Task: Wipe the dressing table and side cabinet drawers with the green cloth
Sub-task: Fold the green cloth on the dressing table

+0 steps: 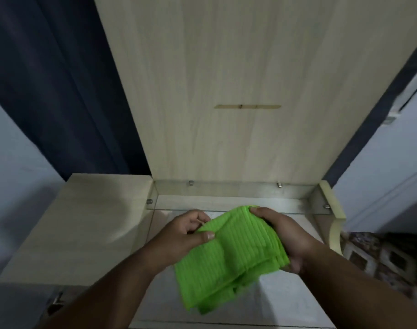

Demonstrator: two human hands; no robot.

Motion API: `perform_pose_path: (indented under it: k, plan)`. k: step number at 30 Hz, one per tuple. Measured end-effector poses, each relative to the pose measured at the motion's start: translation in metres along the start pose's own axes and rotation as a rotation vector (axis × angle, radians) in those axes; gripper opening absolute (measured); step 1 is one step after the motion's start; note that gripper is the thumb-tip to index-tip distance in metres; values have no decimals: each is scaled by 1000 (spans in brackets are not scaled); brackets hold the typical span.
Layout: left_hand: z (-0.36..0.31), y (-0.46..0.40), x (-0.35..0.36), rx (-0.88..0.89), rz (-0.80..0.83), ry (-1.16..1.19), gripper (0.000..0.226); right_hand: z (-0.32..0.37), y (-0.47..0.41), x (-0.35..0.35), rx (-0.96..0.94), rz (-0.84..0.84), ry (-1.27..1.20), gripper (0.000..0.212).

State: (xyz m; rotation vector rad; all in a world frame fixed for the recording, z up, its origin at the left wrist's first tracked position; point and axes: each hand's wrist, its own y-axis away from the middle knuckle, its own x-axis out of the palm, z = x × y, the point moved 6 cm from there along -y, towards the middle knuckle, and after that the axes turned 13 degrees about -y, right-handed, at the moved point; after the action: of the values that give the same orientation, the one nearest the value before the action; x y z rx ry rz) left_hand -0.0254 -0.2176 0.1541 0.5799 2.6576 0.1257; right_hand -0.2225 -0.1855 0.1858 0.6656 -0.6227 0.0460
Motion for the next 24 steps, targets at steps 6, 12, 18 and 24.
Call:
perform_pose_path:
  k: [6, 12, 18, 24]
  plan:
    - [-116, 34, -1, 521, -355, -324, 35, 28, 11, 16, -77, -67, -185, 44]
    - [-129, 44, 22, 671, -295, -572, 79, 46, 23, 16, -50, 22, -305, 40]
    - [-104, 53, 37, 641, -544, -840, 96, 69, 49, 8, -53, 168, -369, 48]
    - [-108, 54, 37, 685, -496, -573, 33, 80, 66, 3, -58, 181, -400, 30]
